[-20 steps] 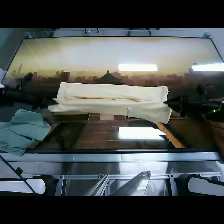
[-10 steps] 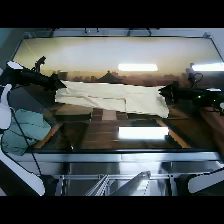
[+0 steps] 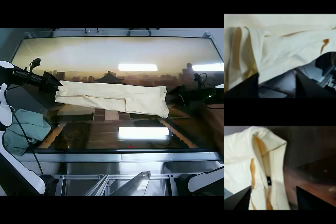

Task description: Fold the shirts.

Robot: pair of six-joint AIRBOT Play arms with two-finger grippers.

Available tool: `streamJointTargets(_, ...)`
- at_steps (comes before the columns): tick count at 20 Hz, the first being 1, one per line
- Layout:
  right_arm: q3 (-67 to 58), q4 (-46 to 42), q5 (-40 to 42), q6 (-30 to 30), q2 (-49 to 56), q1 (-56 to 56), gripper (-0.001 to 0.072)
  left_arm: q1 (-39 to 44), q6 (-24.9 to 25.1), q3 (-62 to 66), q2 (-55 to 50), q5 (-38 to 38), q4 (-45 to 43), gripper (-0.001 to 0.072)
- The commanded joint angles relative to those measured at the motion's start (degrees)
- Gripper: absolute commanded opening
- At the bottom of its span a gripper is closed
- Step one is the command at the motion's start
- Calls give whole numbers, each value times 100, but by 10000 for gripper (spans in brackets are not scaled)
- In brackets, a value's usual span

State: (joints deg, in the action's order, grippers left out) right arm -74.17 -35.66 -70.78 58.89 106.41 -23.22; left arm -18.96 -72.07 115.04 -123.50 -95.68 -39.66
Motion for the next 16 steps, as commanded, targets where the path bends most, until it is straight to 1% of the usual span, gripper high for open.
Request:
streamJointTargets(1,-39,-170,-83,192,247,509,608,-61,-2,-31,35,-339,1163,0)
streamJointTargets(2,-39,46,-85,136,315,710,540,-2,-2,2,35,-308,1237,-1)
streamJointTargets(3,-42,227,-52,92,382,925,376,98,-7,55,35,-291,1246,-2)
streamJointTargets(4,-59,387,-15,92,439,1106,245,238,-7,120,35,-282,1235,-2)
streamJointTargets(5,-79,518,33,63,472,1228,76,442,-2,190,35,-258,1228,-2)
streamJointTargets(6,-109,577,39,-42,470,1283,22,649,0,229,35,-192,1226,-2)
streamJointTargets(9,-284,590,-227,13,396,1209,21,1410,-2,129,35,409,1202,-2)
streamJointTargets(10,-330,595,-369,87,313,1119,20,1681,-2,33,35,710,966,-2)
streamJointTargets(11,-402,601,-525,122,216,1025,20,1971,-68,-37,33,1005,511,-2)
streamJointTargets(13,-588,599,-866,262,-61,789,20,2640,-396,-83,4,1526,-678,-2)
streamJointTargets(15,-850,715,-1193,369,-363,579,20,3338,-664,188,-168,1650,-1515,-2)
streamJointTargets(16,-984,839,-1335,378,-503,514,20,3639,-745,358,-273,1707,-1784,-3)
